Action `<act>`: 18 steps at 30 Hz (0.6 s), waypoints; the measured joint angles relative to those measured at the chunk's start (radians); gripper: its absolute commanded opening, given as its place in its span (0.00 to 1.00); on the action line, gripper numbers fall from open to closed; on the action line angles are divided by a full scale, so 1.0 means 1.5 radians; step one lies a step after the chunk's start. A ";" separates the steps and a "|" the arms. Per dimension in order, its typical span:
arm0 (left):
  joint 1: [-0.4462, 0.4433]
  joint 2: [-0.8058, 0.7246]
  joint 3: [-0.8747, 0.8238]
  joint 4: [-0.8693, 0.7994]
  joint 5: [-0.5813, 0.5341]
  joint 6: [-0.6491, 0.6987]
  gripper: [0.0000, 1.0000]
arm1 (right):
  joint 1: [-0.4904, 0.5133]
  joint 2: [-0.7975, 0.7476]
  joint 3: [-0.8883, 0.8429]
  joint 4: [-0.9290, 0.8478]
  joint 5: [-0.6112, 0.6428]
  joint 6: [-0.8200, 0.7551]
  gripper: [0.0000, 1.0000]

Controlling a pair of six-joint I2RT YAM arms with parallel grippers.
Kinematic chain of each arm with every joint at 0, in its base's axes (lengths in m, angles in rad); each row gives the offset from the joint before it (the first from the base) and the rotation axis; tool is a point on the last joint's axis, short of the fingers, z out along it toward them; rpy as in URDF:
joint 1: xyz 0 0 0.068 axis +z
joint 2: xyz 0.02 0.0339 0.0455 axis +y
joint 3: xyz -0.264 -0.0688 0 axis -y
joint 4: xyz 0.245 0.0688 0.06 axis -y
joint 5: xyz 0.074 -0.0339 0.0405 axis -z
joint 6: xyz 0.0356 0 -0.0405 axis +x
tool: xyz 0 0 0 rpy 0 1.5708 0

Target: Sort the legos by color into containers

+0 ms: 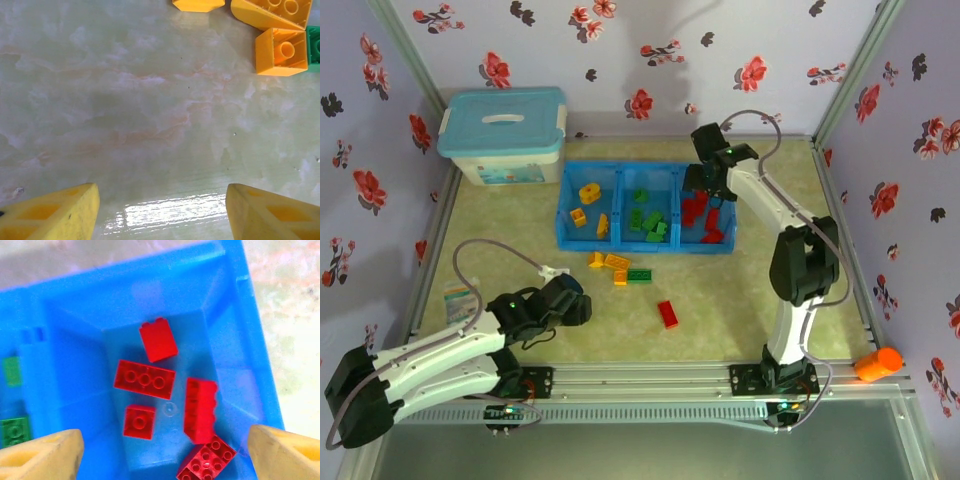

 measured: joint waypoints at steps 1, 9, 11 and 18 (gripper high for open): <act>0.000 0.000 0.001 0.000 0.000 0.001 0.74 | 0.004 -0.020 -0.007 0.006 -0.001 0.001 0.86; 0.087 0.021 0.044 0.036 0.026 0.023 0.79 | 0.059 -0.189 -0.171 0.080 -0.005 0.026 0.85; 0.120 0.050 0.058 0.055 0.041 0.038 0.79 | 0.071 -0.215 -0.229 0.095 -0.008 0.037 0.85; 0.205 0.176 0.111 0.112 0.102 0.081 0.78 | 0.081 -0.279 -0.380 0.126 -0.015 0.067 0.82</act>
